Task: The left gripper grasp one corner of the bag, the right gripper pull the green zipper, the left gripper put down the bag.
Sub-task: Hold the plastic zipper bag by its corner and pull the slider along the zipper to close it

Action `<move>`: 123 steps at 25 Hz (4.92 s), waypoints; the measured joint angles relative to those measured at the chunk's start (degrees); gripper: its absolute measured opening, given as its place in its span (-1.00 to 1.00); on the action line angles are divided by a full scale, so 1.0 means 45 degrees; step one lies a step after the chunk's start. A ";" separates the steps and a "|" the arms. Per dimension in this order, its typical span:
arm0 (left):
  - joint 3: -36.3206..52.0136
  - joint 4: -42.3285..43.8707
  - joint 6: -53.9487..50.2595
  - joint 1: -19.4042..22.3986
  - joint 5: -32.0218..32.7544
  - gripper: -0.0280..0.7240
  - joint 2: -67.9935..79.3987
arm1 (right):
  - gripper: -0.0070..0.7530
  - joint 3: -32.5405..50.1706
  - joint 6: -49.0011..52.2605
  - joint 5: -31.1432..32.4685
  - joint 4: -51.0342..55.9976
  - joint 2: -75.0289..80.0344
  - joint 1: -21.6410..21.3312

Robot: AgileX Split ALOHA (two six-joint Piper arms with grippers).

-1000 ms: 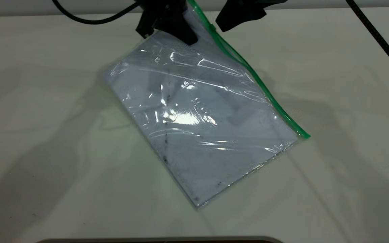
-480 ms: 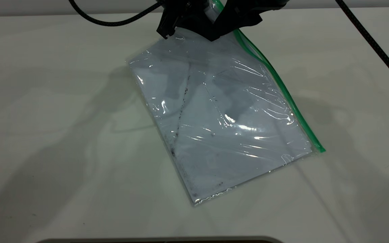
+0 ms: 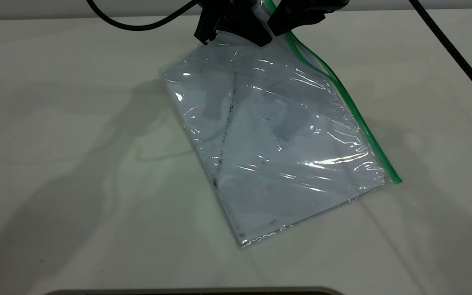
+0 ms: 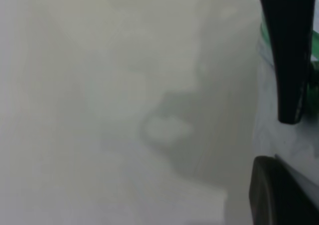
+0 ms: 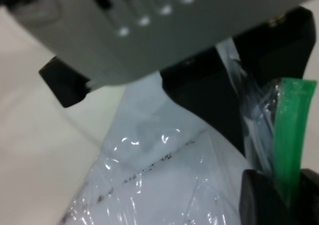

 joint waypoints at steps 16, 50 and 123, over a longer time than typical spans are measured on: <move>0.0000 -0.0606 -0.0468 0.0283 -0.0157 -0.78 0.0032 | -0.64 -0.0086 0.0483 -0.0578 0.0061 0.0202 -0.0036; 0.0002 0.0353 -0.1716 0.1154 0.0776 -0.78 -0.0922 | 0.40 -0.0558 0.2913 0.1046 -0.2192 -0.0509 -0.0728; -0.0001 0.0869 -0.2302 0.0971 0.0464 -0.78 -0.0902 | 0.25 -0.0739 0.2255 0.0402 -0.2079 0.0201 -0.0470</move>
